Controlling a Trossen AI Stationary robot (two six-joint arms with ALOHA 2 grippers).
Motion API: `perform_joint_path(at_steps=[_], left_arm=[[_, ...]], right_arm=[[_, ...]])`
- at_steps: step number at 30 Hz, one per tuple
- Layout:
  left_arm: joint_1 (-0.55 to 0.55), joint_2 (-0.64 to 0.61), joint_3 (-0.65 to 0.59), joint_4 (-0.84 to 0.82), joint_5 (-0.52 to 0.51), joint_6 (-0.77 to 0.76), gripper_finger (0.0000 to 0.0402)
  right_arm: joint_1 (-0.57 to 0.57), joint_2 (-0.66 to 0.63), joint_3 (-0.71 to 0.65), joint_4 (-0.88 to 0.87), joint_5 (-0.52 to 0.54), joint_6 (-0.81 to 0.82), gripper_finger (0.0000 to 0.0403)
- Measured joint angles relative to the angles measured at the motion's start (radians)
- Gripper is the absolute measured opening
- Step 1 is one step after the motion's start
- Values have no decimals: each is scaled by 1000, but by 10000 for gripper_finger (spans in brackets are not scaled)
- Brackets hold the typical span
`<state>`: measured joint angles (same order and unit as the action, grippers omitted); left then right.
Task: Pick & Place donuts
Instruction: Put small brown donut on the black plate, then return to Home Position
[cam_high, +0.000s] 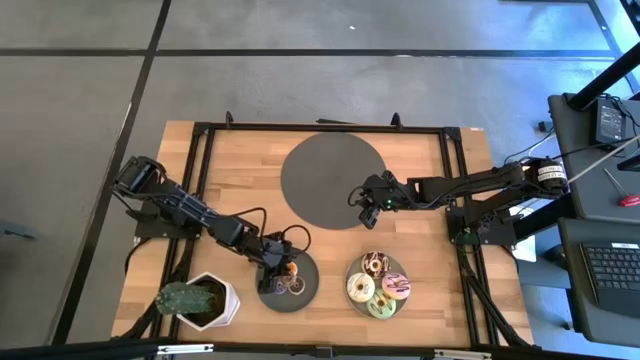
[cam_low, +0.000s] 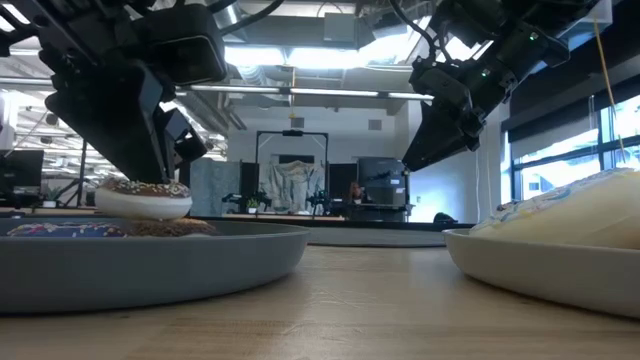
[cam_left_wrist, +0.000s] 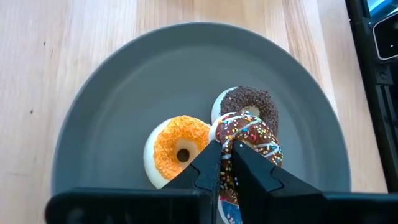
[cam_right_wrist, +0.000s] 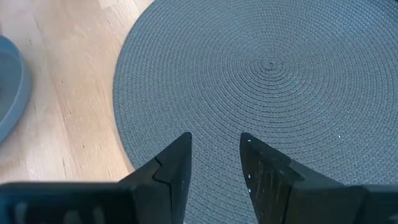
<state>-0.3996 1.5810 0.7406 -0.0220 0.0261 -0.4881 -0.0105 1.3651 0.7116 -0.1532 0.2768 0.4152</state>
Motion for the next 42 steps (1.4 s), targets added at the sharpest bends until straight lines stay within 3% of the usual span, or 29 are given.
perform_joint_path(at_steps=[11, 26, 37, 42], left_arm=[[0, 0, 0, 4, 1, -15, 44], [2, -5, 0, 2, 24, -53, 121], [32, -133, 1, -6, 45, -33, 124], [94, -200, 1, -4, 43, 112, 125]], right_arm=[[0, 0, 0, 0, 0, 0, 138], [0, 0, 0, -1, 0, -6, 138], [0, 0, 0, -2, 0, -74, 138], [0, -14, 1, -4, -12, -146, 138]])
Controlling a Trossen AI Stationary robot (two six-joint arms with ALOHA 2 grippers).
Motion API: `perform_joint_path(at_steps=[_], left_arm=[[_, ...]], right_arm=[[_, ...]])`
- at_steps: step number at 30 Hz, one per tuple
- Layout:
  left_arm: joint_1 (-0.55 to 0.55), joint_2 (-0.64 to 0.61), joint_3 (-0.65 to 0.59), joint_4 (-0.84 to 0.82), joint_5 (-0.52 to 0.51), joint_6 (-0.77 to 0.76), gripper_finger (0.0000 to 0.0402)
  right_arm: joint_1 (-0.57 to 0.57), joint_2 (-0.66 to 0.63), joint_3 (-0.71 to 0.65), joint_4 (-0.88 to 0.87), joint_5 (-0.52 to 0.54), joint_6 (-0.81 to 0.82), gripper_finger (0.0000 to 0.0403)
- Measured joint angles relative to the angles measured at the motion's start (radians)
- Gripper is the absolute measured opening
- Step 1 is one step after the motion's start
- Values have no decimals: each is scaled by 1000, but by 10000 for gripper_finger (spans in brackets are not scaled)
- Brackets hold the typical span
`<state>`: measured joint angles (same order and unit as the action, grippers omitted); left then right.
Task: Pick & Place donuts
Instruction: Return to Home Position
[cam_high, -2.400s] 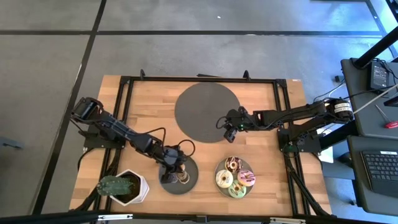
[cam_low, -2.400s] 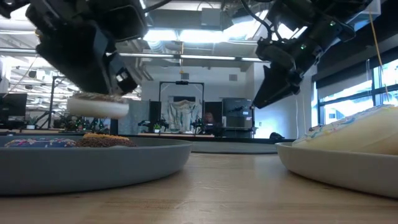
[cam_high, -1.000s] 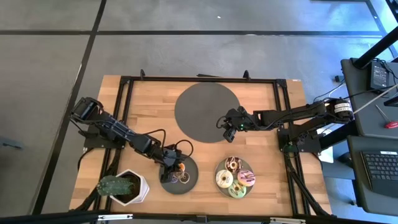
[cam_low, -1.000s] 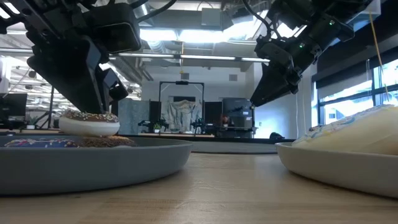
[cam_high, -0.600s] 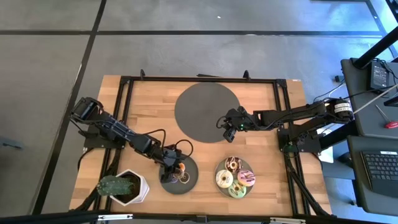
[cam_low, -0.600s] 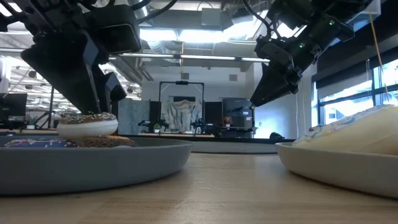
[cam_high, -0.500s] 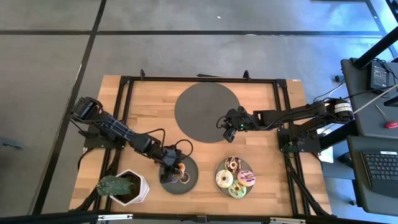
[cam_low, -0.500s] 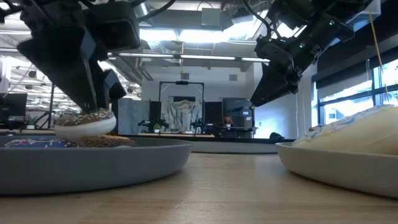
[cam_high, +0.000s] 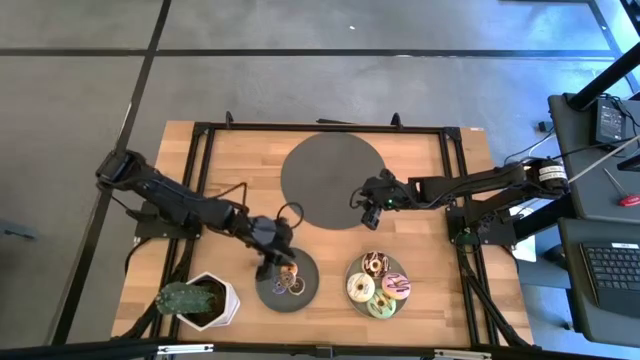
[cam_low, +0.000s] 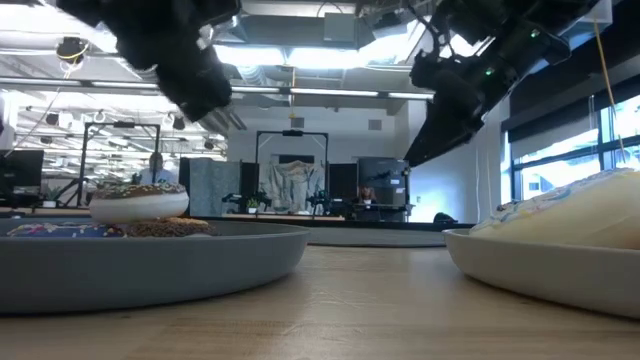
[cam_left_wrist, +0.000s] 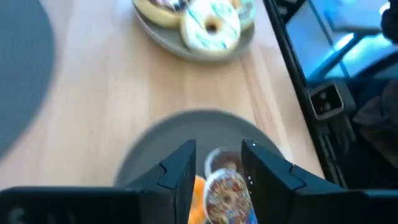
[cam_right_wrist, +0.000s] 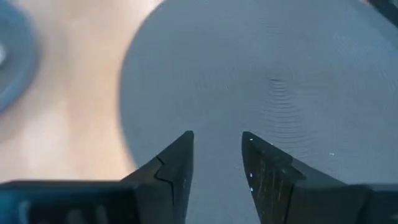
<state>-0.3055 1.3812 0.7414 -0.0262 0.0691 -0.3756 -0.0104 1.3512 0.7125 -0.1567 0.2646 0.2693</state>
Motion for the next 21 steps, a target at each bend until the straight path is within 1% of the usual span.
perform_joint_path(at_steps=[3, 5, 8, 10, 14, 16, 21], left_arm=[[30, -33, 0, 14, -2, 20, 127], [52, -64, 0, 19, 2, 78, 127], [113, -110, 0, -1, 3, 142, 127], [164, -139, 0, -39, 0, 160, 127], [253, -188, -3, -93, 1, 209, 126], [289, -219, -42, -61, 2, 224, 125], [365, -330, -241, 170, 20, 193, 127]], right_arm=[[2, -48, 1, -34, -86, -48, 138], [3, -92, -13, -44, -114, -75, 138], [3, -181, -84, -26, -81, -90, 138], [2, -260, -152, -18, -51, -62, 138], [2, -447, -280, 7, -49, -21, 138], [6, -554, -324, 12, -65, -13, 138], [16, -811, -429, -19, -82, -16, 138]])
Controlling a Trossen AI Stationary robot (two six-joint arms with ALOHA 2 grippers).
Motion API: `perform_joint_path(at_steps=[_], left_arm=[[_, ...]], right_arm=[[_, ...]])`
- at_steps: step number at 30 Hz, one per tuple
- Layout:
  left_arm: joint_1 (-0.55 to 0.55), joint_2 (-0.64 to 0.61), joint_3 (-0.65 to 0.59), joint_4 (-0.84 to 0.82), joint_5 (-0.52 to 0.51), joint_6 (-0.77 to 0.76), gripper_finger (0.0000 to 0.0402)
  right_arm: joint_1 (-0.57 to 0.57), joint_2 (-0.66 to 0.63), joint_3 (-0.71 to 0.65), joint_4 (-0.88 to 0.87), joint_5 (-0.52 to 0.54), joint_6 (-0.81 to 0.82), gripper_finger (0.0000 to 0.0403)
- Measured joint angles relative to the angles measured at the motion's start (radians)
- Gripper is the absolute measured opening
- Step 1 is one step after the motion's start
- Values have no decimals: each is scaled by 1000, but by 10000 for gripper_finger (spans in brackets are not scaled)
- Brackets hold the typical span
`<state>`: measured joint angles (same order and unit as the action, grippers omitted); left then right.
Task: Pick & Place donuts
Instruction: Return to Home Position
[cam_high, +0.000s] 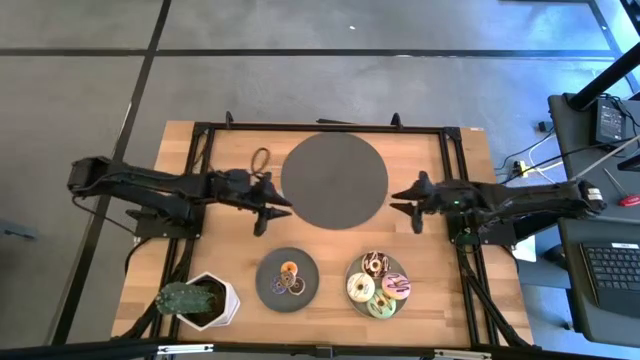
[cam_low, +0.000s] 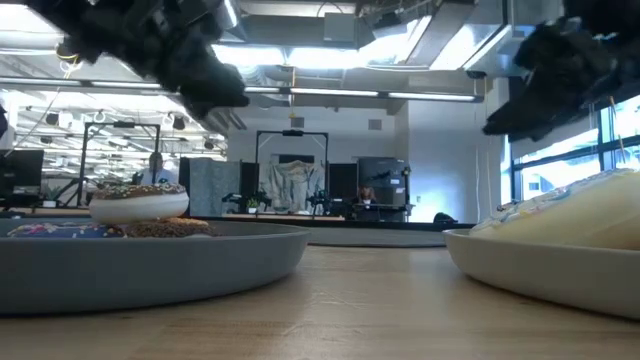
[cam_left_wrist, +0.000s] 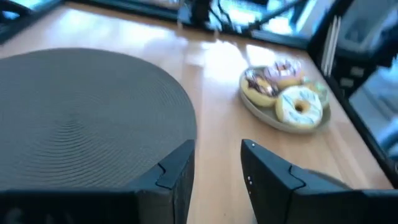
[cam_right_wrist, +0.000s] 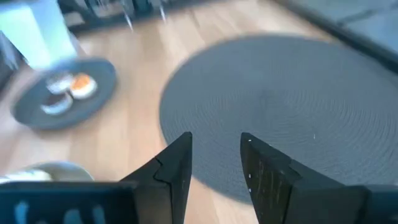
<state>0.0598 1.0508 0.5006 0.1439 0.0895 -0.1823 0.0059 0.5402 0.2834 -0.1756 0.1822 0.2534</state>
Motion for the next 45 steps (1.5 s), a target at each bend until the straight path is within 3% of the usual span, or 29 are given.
perform_joint_path(at_steps=[8, 18, 33, 45], left_arm=[[113, -274, -230, 93, 59, -56, 123], [194, -600, -436, 147, 112, -126, 123], [338, -891, -492, 5, 124, -148, 121], [392, -974, -492, -89, 173, -155, 123]], right_arm=[[0, -298, -109, -12, 0, -26, 138], [0, -532, -119, -94, 0, -89, 138], [0, -539, -116, -207, 16, -98, 138], [0, -539, -116, -211, 87, -130, 138]])
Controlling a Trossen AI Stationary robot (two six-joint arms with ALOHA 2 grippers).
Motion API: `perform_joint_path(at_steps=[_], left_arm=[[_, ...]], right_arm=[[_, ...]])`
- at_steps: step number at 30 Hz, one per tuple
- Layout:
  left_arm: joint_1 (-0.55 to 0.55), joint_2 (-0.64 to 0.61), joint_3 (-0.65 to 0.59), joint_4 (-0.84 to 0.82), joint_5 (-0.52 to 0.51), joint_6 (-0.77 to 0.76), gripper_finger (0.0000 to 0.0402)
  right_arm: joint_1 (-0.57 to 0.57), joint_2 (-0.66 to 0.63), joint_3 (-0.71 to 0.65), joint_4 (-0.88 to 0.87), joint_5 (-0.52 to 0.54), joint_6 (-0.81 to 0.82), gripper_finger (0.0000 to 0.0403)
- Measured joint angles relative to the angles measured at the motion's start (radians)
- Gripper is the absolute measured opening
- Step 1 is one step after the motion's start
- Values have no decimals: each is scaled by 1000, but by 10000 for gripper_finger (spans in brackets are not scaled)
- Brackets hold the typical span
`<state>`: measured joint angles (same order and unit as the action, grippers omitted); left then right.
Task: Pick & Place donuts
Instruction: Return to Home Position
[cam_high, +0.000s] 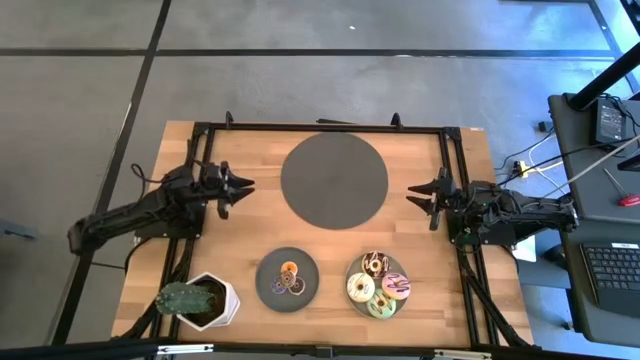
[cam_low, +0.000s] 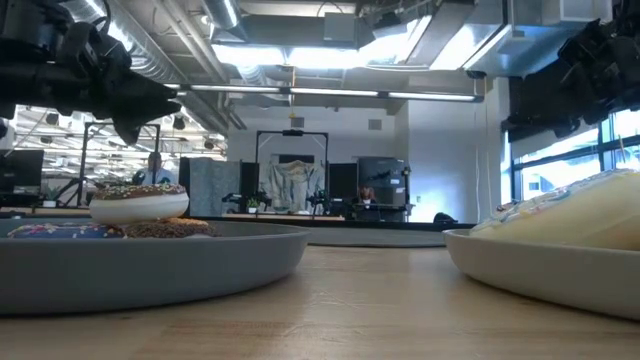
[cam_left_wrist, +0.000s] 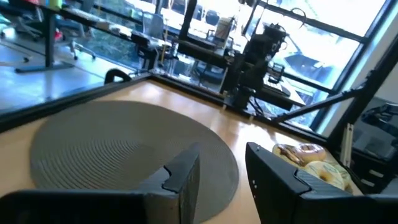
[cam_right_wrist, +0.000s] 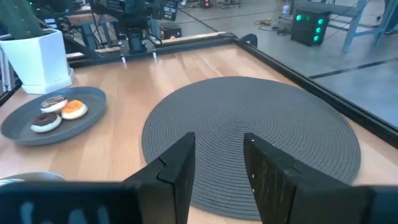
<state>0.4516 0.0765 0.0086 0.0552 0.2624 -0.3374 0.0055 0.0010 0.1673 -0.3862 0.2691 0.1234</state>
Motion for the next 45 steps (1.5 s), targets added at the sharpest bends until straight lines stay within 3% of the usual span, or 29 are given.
perform_joint_path(at_steps=[3, 7, 18, 45], left_arm=[[15, -23, 0, 0, -12, 0, 121], [23, -29, 0, -4, -37, 26, 122], [22, -26, 0, -5, -42, -24, 122], [22, -26, 0, -4, -59, -16, 122]], right_arm=[[0, 0, -6, 45, -9, 2, 138], [0, 0, -69, 232, -113, -52, 138], [-2, 0, -161, 459, -140, -50, 138], [-2, 12, -161, 429, -140, -105, 138]])
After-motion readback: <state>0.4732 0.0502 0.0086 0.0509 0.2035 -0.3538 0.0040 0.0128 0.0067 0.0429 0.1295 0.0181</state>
